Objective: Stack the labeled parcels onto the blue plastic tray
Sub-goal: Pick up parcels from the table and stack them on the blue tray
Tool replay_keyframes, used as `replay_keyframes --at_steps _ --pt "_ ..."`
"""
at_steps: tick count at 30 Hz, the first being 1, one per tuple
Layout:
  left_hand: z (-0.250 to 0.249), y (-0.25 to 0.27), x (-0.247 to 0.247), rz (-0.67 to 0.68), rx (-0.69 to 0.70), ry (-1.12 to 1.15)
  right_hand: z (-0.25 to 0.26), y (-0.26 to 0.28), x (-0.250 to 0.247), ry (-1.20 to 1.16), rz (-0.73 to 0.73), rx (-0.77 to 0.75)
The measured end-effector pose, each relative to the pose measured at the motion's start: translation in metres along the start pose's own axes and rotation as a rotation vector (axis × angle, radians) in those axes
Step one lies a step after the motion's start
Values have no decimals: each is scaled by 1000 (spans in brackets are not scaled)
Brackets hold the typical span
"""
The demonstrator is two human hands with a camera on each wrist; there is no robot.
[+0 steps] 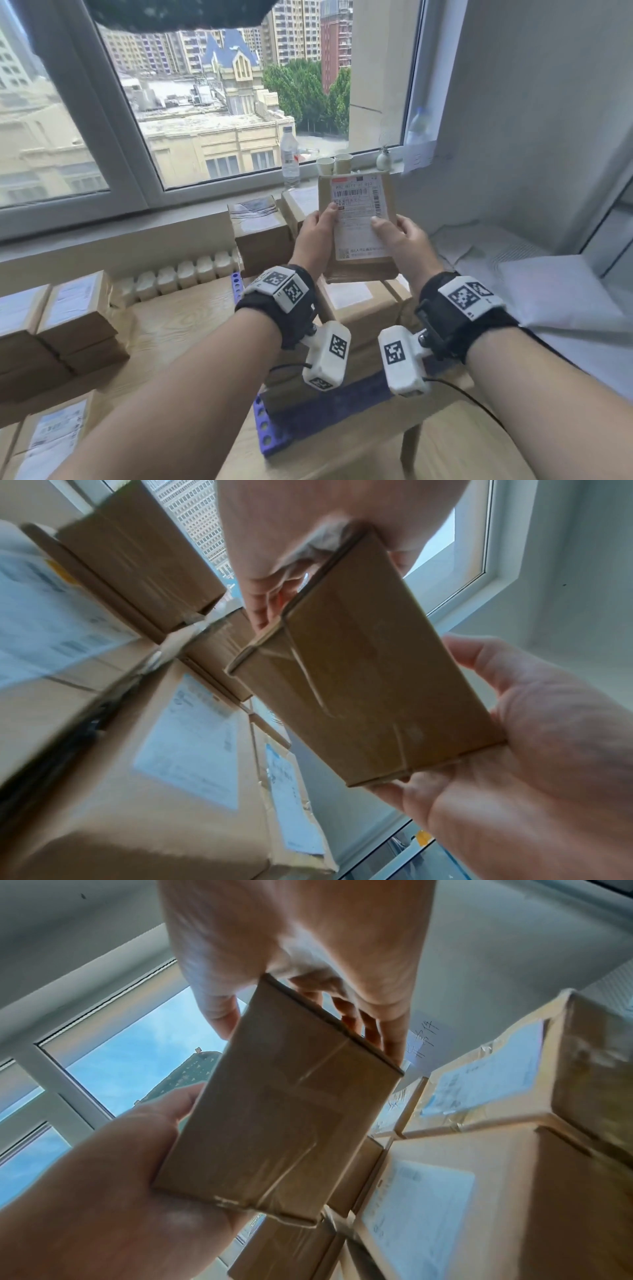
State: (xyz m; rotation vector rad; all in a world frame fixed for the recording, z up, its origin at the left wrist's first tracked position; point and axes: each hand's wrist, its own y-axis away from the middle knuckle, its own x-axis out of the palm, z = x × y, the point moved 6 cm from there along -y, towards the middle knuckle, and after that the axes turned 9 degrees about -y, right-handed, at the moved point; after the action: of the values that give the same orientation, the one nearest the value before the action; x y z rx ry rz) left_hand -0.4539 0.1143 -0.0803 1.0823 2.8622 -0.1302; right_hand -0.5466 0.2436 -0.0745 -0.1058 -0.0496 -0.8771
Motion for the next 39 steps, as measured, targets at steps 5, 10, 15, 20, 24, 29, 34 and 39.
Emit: replay_keyframes --at_steps 5,10,15,20,24,29,34,39 --pt "-18 -50 23 22 26 -31 7 -62 -10 -6 55 7" --pt "-29 -107 25 3 53 -133 19 -125 -11 -24 93 -1" --pt "-29 -148 13 -53 157 -459 10 -172 -14 -73 74 68" --pt "-13 -177 -2 -159 107 -912 -11 -208 -16 -61 86 137" --pt "20 -196 -11 -155 -115 -1190 -39 -236 -18 -23 115 220" --pt "33 -204 -7 -178 -211 -1221 -69 -266 -17 45 155 304" --pt "30 -201 1 -196 -242 -1199 -90 -285 -8 87 212 375" --pt "28 -201 2 -209 -279 -1214 -99 -291 -3 51 240 432"
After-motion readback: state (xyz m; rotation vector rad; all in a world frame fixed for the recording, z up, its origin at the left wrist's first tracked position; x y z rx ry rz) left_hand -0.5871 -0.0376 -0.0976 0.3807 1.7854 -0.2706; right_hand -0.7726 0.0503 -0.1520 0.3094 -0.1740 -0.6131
